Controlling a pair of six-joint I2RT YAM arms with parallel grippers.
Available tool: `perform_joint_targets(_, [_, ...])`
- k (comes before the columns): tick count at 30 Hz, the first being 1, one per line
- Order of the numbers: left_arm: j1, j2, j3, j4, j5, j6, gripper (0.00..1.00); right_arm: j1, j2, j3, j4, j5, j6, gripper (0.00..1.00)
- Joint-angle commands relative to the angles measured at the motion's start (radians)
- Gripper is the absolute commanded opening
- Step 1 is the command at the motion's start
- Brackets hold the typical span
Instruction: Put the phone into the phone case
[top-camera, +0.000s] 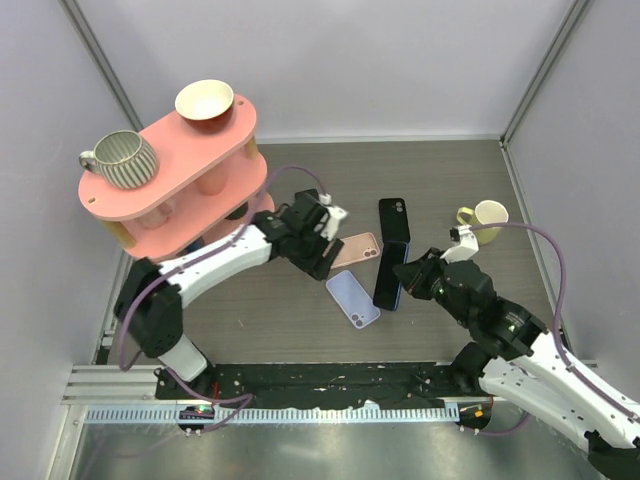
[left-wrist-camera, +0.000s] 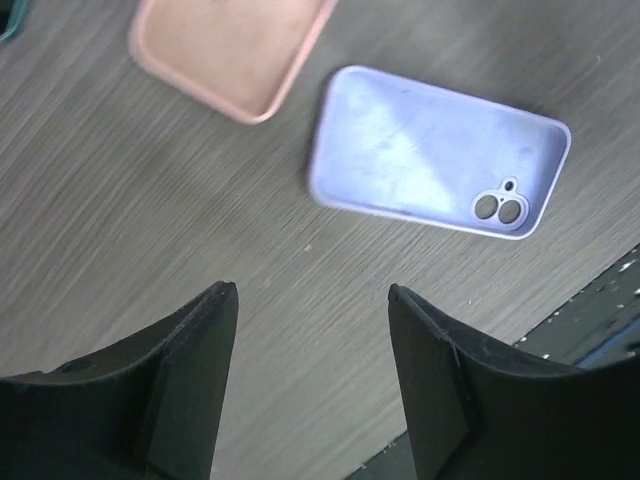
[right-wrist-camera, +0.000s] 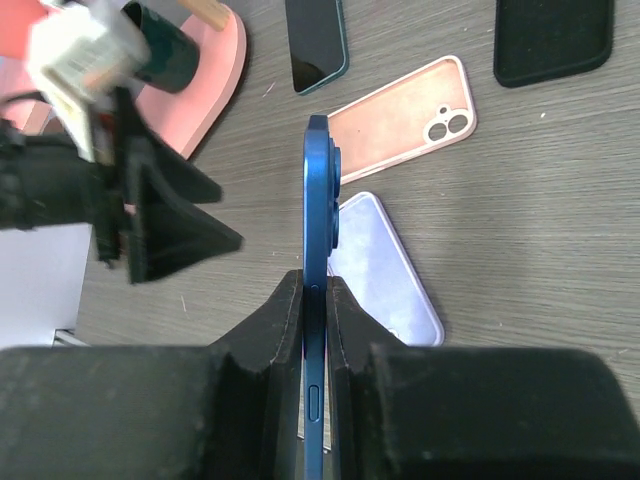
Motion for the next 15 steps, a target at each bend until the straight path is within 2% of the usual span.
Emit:
perform_joint_targets(1, [-0.077,0.137,0.104,0.050,-0.032,0.187,0.62,-0.001,-0.062,0.019,0.020,0.068,0.020,0.01])
perform_joint_targets(6, [-0.077,0.250,0.173,0.056,-0.002,0.155,0.50,-0.001,-0.133,0.028,-0.038,0.104,0.020,0.01])
perform_joint_targets(15, [-0.071,0.332,0.144,0.102,-0.006,0.103,0.47,-0.001,-0.173,0.024,-0.059,0.111,0.031,0.01])
